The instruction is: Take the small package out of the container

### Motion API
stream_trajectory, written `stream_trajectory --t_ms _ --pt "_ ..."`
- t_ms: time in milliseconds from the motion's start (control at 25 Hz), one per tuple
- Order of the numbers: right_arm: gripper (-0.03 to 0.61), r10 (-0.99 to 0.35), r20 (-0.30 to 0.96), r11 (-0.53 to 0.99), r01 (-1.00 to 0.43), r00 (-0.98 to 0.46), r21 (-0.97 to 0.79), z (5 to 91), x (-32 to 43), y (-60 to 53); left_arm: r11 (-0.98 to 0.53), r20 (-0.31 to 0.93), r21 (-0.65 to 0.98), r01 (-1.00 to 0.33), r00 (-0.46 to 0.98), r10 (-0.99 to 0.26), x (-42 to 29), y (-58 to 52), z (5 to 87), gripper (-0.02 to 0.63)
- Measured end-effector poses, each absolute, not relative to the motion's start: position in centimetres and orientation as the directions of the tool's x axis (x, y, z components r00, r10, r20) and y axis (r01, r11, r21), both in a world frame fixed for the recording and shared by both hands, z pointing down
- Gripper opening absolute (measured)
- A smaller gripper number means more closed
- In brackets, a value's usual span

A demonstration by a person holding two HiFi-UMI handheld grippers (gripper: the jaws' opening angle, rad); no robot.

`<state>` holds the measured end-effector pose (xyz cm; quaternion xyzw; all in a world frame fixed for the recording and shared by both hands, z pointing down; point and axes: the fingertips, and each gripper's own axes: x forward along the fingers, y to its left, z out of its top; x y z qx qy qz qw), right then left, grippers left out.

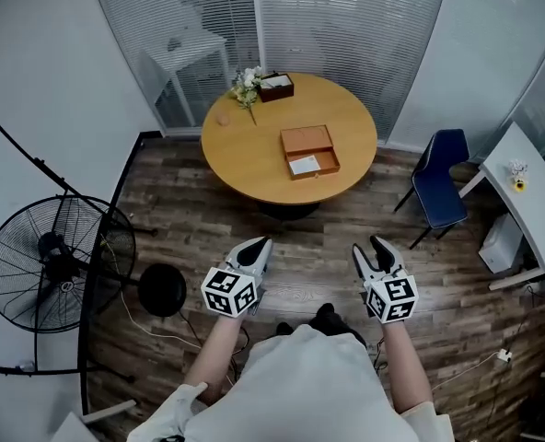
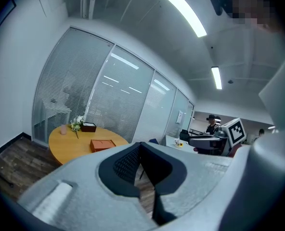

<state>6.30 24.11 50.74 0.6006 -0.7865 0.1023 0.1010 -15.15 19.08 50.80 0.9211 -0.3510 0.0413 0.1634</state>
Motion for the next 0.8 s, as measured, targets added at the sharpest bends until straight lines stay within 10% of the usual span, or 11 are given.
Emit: stream_trajectory --t_ms 800 --pt "0.187 -0.862 0.321 0.385 -0.918 -0.393 -0.092 53.3 12.8 6.1 -0.624 0.240 0.278 -0.731 0.681 -0.691 -8.0 3.3 52.4 0.018"
